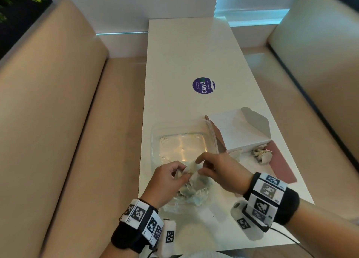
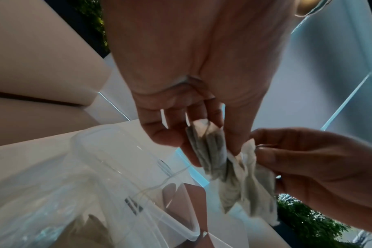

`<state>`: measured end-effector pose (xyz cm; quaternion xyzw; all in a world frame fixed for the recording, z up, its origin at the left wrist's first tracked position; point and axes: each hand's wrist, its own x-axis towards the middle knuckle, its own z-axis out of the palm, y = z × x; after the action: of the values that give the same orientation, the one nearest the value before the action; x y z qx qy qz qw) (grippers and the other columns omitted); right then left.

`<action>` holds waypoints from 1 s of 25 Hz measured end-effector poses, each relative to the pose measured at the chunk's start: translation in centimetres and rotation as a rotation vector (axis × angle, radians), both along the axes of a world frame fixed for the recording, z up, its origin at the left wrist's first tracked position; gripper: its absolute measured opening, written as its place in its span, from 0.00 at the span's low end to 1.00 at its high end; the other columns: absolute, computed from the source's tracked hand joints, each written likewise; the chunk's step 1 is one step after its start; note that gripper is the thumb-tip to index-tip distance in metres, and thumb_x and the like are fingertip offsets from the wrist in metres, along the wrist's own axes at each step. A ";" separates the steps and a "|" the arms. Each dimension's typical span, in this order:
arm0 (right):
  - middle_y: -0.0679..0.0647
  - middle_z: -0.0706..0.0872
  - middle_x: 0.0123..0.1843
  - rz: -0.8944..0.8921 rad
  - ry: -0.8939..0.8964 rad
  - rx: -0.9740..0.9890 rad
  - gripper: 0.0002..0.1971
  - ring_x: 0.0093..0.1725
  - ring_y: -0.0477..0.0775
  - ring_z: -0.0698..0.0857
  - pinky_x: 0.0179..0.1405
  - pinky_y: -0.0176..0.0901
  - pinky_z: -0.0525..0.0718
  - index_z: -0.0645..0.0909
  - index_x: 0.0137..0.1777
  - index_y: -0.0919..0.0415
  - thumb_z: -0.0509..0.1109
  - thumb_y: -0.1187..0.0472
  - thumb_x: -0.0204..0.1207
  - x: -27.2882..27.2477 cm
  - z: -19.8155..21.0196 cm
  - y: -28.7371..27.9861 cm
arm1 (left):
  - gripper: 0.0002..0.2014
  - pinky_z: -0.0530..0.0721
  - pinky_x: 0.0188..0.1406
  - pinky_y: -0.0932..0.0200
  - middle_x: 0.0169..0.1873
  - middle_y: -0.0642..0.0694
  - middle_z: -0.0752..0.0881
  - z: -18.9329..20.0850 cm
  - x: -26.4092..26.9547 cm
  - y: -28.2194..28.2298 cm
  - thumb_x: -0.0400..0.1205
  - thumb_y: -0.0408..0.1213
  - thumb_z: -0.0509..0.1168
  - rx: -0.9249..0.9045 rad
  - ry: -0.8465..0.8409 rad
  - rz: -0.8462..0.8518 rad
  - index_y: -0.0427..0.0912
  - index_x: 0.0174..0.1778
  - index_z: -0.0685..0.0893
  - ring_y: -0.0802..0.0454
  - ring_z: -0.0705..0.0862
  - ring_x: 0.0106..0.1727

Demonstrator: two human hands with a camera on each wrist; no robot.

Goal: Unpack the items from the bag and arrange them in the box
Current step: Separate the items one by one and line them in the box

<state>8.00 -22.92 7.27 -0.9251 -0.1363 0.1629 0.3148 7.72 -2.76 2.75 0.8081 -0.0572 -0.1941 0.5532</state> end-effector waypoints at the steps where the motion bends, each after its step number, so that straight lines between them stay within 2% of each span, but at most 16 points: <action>1: 0.40 0.82 0.35 -0.091 0.049 0.032 0.13 0.36 0.40 0.80 0.45 0.38 0.81 0.80 0.59 0.57 0.69 0.55 0.77 -0.1 -0.6 0.1 | 0.02 0.85 0.38 0.57 0.31 0.54 0.88 0.1 -0.2 -0.2 0.77 0.41 0.73 -0.019 -0.011 0.011 0.51 0.39 0.87 0.56 0.85 0.34; 4: 0.43 0.82 0.32 -0.176 0.138 0.084 0.07 0.34 0.43 0.80 0.42 0.42 0.82 0.83 0.48 0.55 0.73 0.54 0.73 -0.5 -2.0 -0.1 | 0.04 0.82 0.37 0.59 0.30 0.55 0.87 -0.1 -0.6 -0.4 0.75 0.42 0.75 -0.040 -0.027 0.065 0.53 0.37 0.87 0.59 0.82 0.32; 7: 0.50 0.81 0.32 -0.242 0.177 0.169 0.06 0.32 0.46 0.77 0.37 0.42 0.80 0.79 0.40 0.56 0.75 0.58 0.72 -0.8 -2.4 -0.4 | 0.03 0.82 0.37 0.60 0.29 0.56 0.87 -0.4 -0.9 -0.5 0.76 0.39 0.74 -0.101 0.020 0.136 0.51 0.38 0.87 0.59 0.83 0.32; 9: 0.56 0.77 0.30 -0.248 0.178 0.304 0.07 0.31 0.46 0.74 0.35 0.37 0.78 0.77 0.38 0.61 0.74 0.63 0.72 -1.1 -1.9 -0.6 | 0.03 0.81 0.34 0.63 0.27 0.55 0.86 -0.7 -0.9 -0.3 0.79 0.38 0.71 -0.144 0.046 0.230 0.45 0.39 0.87 0.60 0.82 0.29; 11: 0.66 0.79 0.33 -0.234 0.211 0.518 0.06 0.33 0.48 0.78 0.36 0.38 0.81 0.79 0.42 0.70 0.73 0.68 0.72 -1.5 -1.3 -0.7 | 0.07 0.80 0.30 0.65 0.25 0.54 0.84 -1.0 -0.7 0.0 0.81 0.36 0.68 -0.164 0.081 0.323 0.41 0.39 0.86 0.62 0.80 0.27; 13: 0.63 0.83 0.34 -0.237 0.264 0.634 0.05 0.35 0.49 0.82 0.37 0.37 0.83 0.81 0.44 0.71 0.73 0.71 0.72 -1.7 -1.1 -0.8 | 0.08 0.81 0.29 0.64 0.27 0.50 0.85 -1.1 -0.5 0.1 0.83 0.35 0.65 -0.197 0.147 0.365 0.39 0.40 0.87 0.61 0.81 0.28; 16: 0.56 0.83 0.33 -0.290 0.355 0.637 0.04 0.31 0.45 0.82 0.33 0.34 0.82 0.81 0.42 0.68 0.74 0.70 0.71 -1.7 -1.7 -0.4 | 0.09 0.86 0.36 0.55 0.35 0.38 0.88 -1.3 -0.5 -0.3 0.84 0.38 0.64 -0.240 0.231 0.300 0.39 0.44 0.88 0.53 0.87 0.34; 19: 0.58 0.83 0.31 -0.426 0.417 0.602 0.07 0.27 0.46 0.81 0.28 0.34 0.81 0.80 0.44 0.72 0.74 0.69 0.71 -1.7 -2.8 0.0 | 0.17 0.85 0.47 0.41 0.42 0.28 0.87 -1.3 -0.6 -0.7 0.81 0.51 0.65 -0.315 0.307 0.241 0.39 0.47 0.88 0.37 0.86 0.41; 21: 0.59 0.83 0.31 -0.496 0.447 0.596 0.07 0.25 0.48 0.80 0.27 0.34 0.80 0.80 0.44 0.71 0.75 0.68 0.71 -1.8 -3.2 0.1 | 0.20 0.85 0.47 0.42 0.39 0.31 0.88 -1.4 -0.9 -0.9 0.78 0.55 0.67 -0.341 0.306 0.211 0.39 0.48 0.88 0.34 0.86 0.40; 23: 0.60 0.83 0.31 -0.526 0.474 0.613 0.06 0.25 0.48 0.79 0.27 0.35 0.80 0.80 0.43 0.69 0.75 0.67 0.71 -2.0 -3.4 0.2 | 0.10 0.85 0.44 0.46 0.34 0.42 0.90 -1.4 -1.1 -1.2 0.77 0.47 0.72 -0.280 0.215 0.205 0.44 0.45 0.89 0.43 0.87 0.38; 25: 0.58 0.83 0.30 -0.508 0.478 0.600 0.06 0.25 0.48 0.79 0.28 0.35 0.80 0.81 0.43 0.67 0.75 0.66 0.71 -2.1 -3.4 0.1 | 0.02 0.86 0.46 0.48 0.34 0.47 0.91 -1.6 -0.9 -1.3 0.78 0.39 0.73 -0.207 0.141 0.208 0.47 0.41 0.90 0.48 0.88 0.39</action>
<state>5.93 -22.82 3.82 -0.7335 0.1302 0.2426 0.6214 6.80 -4.10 1.18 0.7327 0.0458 -0.1851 0.6533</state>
